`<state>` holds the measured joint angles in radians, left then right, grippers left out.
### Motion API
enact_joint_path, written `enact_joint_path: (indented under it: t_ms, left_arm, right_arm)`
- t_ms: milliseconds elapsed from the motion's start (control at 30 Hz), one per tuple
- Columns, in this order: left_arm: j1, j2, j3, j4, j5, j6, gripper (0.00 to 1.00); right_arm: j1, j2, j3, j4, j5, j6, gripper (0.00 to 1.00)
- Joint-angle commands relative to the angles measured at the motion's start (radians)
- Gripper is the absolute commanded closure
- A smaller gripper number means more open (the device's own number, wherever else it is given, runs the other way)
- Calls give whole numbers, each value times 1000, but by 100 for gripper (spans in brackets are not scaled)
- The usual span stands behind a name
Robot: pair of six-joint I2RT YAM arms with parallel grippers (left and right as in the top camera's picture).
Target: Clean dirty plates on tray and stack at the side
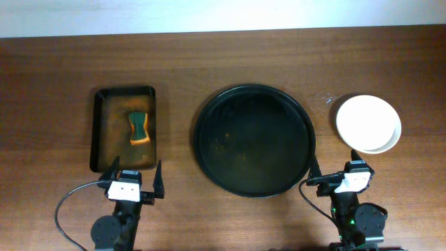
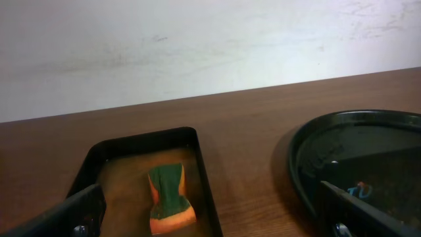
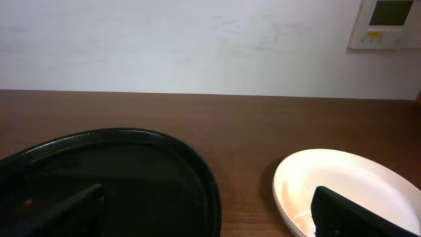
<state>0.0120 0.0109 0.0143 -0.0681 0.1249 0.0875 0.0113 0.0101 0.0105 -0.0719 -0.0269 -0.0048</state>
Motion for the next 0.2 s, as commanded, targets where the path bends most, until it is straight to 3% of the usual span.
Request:
enact_joint_path:
  t_ms: [0, 167]
  left_arm:
    - [-7, -5, -5, -1, 17, 19, 1]
    - [-7, -5, -5, -1, 17, 19, 1]
  right_arm:
    - [3, -6, -5, -3, -13, -6, 1]
    - [3, -6, -5, -3, -13, -6, 1]
